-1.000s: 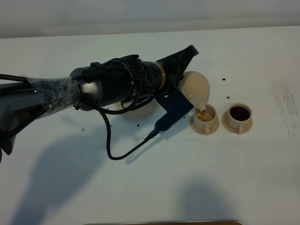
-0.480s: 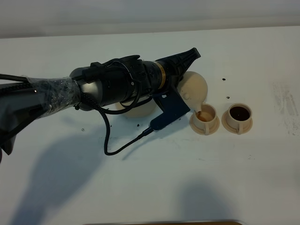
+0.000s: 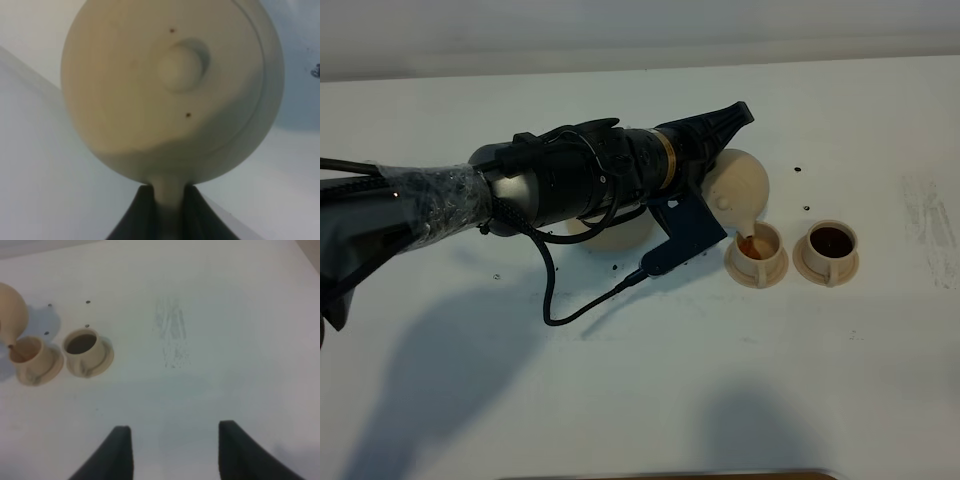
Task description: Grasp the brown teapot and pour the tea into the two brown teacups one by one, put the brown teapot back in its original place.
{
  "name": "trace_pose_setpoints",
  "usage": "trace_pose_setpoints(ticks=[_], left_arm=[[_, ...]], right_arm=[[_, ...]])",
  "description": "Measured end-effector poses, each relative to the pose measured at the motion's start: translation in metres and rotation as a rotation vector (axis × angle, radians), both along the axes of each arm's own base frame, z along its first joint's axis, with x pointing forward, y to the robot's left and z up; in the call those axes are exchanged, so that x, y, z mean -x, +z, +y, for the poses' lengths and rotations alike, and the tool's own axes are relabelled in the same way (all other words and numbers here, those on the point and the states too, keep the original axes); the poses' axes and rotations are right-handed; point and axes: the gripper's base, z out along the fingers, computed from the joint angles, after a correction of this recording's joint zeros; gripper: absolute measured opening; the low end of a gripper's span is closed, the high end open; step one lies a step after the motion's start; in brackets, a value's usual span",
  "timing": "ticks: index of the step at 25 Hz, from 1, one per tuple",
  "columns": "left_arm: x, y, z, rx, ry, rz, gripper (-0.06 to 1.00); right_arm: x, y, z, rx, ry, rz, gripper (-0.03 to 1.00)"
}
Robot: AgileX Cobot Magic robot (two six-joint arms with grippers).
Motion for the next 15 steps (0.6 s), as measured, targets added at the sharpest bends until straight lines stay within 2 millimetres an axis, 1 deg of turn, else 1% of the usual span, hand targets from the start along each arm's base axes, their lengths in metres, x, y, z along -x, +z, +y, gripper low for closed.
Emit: trace_pose_setpoints(ticks=[15], left_arm=[[-0.0004, 0.0027, -0.0036, 0.002, -0.057, -0.042, 0.08]], right_arm=[[0.0, 0.0, 0.0, 0.0, 0.0, 0.0, 0.41]])
